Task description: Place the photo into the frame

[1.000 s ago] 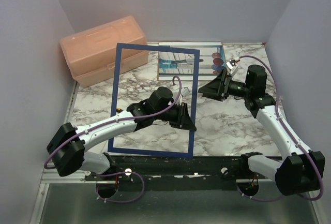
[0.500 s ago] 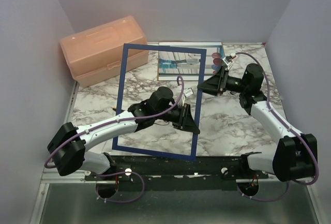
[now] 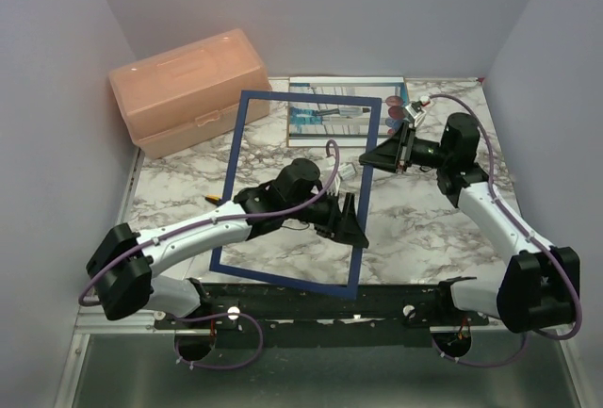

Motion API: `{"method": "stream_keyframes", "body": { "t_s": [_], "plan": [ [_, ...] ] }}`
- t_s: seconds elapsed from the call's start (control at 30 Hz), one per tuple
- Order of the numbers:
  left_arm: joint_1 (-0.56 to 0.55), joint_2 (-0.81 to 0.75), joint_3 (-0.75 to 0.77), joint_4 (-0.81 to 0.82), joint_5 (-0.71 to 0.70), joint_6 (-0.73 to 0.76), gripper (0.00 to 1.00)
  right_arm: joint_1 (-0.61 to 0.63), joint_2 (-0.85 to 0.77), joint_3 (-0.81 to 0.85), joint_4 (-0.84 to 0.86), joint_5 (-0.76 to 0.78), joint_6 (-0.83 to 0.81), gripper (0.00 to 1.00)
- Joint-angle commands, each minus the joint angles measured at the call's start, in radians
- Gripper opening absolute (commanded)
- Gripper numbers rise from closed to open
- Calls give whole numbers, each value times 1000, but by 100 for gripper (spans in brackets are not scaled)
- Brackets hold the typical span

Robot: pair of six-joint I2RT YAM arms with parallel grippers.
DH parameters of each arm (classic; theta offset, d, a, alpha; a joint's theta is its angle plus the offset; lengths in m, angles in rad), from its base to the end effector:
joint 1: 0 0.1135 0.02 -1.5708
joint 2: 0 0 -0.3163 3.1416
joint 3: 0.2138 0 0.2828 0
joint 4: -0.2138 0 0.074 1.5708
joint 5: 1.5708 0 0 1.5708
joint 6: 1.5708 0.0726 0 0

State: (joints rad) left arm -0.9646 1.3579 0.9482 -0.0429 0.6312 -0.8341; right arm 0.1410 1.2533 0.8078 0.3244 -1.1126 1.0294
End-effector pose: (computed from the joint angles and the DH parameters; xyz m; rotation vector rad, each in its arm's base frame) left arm 0.1641 -0.3119 0.3096 0.6381 2.3350 -1.6435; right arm 0.2897 0.1069 0.3362 -0.1168 1.9715 1.7431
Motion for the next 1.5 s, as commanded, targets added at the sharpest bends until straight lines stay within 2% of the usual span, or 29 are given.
{"method": "stream_keyframes", "body": {
  "t_s": [0.0, 0.1, 0.2, 0.33, 0.43, 0.63, 0.77, 0.87, 1.1, 1.33, 1.4, 1.47],
  "plan": [
    [-7, -96, 68, -166, -228, 79, 85, 1, -32, 141, -429, 137, -156, 1],
    [-8, -128, 106, -268, -331, 83, 92, 2, -31, 239, -567, 222, -176, 1],
    [-27, -140, 176, -371, -440, 96, 93, 12, -24, 364, -778, 371, -227, 1],
    [-85, -99, 330, -542, -597, 112, 94, 28, -20, 476, -935, 536, -237, 1],
    [-146, -33, 460, -681, -766, 109, 94, 38, -33, 487, -964, 604, -210, 1],
    [-258, 162, 724, -976, -1106, 82, 93, 54, -59, 462, -949, 636, -144, 1],
    [-294, 272, 841, -1098, -1217, 64, 92, 58, -65, 471, -946, 632, -127, 1],
    [-314, 320, 870, -1112, -1249, 83, 89, 58, -65, 477, -947, 631, -121, 1],
    [-340, 397, 907, -1164, -1326, 81, 64, 59, -67, 463, -939, 622, -100, 1],
    [-348, 402, 915, -1183, -1357, 81, 11, 60, -71, 438, -911, 608, -90, 1],
    [-347, 397, 918, -1191, -1364, 75, 0, 60, -73, 429, -886, 584, -91, 5],
    [-348, 391, 920, -1200, -1366, 70, 0, 60, -78, 410, -852, 557, -82, 16]
  ]
}}
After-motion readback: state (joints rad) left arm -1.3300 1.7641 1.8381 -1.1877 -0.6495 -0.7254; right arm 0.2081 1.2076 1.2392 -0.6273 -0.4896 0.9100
